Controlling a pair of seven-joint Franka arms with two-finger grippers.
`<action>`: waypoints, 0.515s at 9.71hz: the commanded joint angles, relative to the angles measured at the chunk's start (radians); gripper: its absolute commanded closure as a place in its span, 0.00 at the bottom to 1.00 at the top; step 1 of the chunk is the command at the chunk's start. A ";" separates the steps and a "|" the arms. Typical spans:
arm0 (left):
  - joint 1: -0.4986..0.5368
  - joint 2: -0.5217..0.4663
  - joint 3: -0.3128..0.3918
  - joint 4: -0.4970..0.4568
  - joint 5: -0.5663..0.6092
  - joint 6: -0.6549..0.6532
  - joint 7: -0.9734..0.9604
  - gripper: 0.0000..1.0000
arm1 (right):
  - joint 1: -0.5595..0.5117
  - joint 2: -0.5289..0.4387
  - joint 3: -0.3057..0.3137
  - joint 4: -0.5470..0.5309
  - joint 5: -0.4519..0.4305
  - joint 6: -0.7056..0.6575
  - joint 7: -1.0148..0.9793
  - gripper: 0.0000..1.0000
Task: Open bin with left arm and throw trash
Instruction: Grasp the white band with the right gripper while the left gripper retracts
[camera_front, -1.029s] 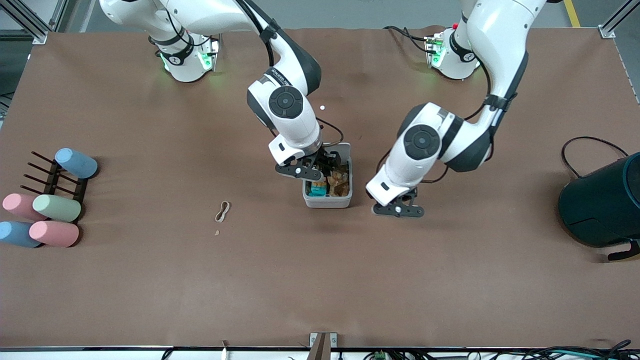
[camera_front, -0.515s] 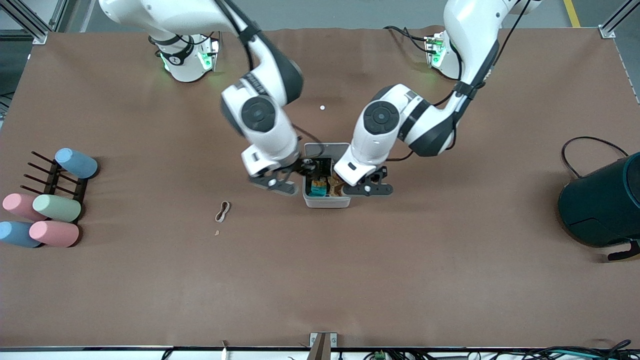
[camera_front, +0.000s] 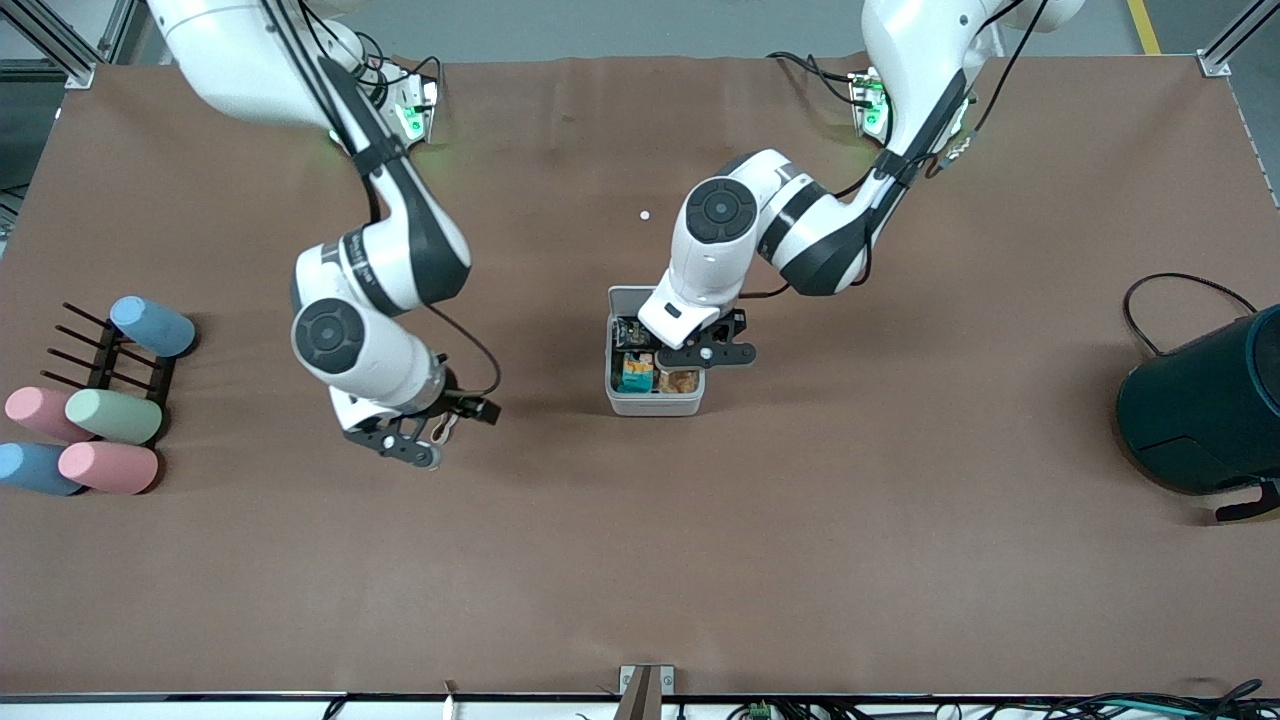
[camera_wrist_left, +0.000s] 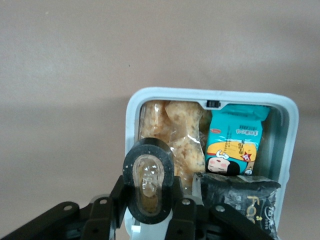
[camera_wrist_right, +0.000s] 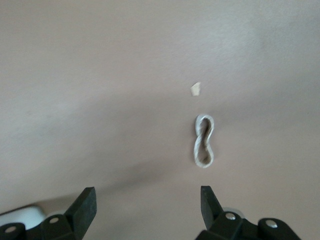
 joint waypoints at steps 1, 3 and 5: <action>-0.020 0.001 0.002 -0.007 0.024 -0.021 -0.061 0.78 | -0.007 -0.029 0.020 -0.123 -0.011 0.126 -0.001 0.08; -0.038 0.002 0.002 -0.007 0.024 -0.043 -0.094 0.38 | -0.027 0.009 0.019 -0.134 -0.014 0.149 -0.004 0.07; -0.025 -0.005 0.002 -0.005 0.025 -0.054 -0.086 0.00 | -0.036 0.029 0.019 -0.175 -0.014 0.221 -0.004 0.06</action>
